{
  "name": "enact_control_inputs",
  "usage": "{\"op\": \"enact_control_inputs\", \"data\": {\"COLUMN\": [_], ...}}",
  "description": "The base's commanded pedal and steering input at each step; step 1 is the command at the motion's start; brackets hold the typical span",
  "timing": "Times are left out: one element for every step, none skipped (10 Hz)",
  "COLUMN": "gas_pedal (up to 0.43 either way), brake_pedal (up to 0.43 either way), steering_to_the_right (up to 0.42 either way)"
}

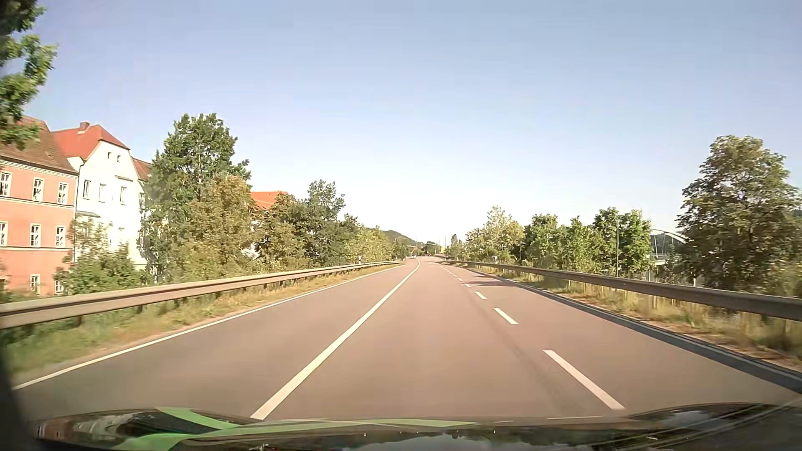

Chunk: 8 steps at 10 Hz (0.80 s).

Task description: Follow the waypoints while adhering to traffic rules and regulations

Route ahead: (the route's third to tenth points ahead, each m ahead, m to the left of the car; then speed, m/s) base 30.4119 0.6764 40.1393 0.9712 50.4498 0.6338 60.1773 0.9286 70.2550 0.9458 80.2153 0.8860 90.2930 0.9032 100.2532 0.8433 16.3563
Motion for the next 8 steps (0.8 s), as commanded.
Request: {"op": "enact_control_inputs", "data": {"gas_pedal": [0.098, 0.098, 0.098, 0.098, 0.110, 0.110, 0.118, 0.130], "brake_pedal": [0.000, 0.000, 0.000, 0.000, 0.000, 0.000, 0.000, 0.000], "steering_to_the_right": [0.000, 0.000, 0.000, 0.000, 0.000, 0.000, 0.000, 0.000]}}
